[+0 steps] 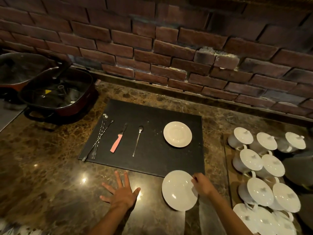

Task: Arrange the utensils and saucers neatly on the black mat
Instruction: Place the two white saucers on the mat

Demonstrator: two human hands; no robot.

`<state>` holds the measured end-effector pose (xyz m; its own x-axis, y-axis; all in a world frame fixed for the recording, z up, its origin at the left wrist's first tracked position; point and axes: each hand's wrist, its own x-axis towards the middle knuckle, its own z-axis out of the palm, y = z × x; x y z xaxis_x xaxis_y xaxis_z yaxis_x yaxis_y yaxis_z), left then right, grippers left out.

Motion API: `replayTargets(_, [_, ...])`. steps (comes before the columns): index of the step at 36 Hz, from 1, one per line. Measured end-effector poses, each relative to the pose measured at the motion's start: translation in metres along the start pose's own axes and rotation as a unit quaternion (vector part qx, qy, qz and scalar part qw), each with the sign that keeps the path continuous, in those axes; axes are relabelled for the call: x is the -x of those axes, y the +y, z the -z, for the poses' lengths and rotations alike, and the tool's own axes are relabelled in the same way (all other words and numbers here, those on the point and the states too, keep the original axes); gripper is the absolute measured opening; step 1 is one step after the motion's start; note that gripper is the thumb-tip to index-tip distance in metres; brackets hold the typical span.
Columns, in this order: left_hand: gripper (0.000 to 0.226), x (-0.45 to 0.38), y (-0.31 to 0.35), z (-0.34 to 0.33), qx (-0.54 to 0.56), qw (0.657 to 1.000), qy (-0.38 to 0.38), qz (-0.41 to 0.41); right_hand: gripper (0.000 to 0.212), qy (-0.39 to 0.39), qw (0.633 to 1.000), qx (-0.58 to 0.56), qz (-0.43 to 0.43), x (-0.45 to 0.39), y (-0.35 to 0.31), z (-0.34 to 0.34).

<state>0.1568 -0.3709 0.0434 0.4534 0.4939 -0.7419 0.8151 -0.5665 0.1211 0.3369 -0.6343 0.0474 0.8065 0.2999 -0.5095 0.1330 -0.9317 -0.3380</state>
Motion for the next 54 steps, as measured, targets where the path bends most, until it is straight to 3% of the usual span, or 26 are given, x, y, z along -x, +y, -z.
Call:
replayTargets(8, [0.092,-0.004,0.002,0.000,-0.005,1.000,-0.008,0.005,0.017,0.057,0.989,-0.098,-0.092,-0.036,-0.035,0.003])
replayTargets(22, [0.092,-0.004,0.003,-0.001,-0.023,1.000,-0.008,0.013,0.021,0.065,0.989,-0.103,-0.088,-0.069,-0.050,0.016])
replayTargets(29, [0.093,-0.011,0.002,-0.008,-0.027,0.999,0.002,0.023,0.010,0.073,0.982,-0.144,-0.102,-0.067,-0.052,0.021])
replayTargets(35, [0.092,-0.013,-0.002,-0.006,-0.002,1.000,-0.004,0.004,0.028,0.078,0.976,-0.159,-0.122,-0.054,-0.054,0.024])
replayTargets(47, [0.081,0.014,-0.031,0.015,0.047,0.997,-0.009,-0.063,0.025,0.131,0.983,-0.119,-0.050,0.001,-0.072,0.027])
replayTargets(54, [0.090,0.016,-0.083,0.006,-0.007,0.999,-0.018,-0.043,0.026,0.088,0.985,-0.150,-0.022,0.034,-0.112,-0.003])
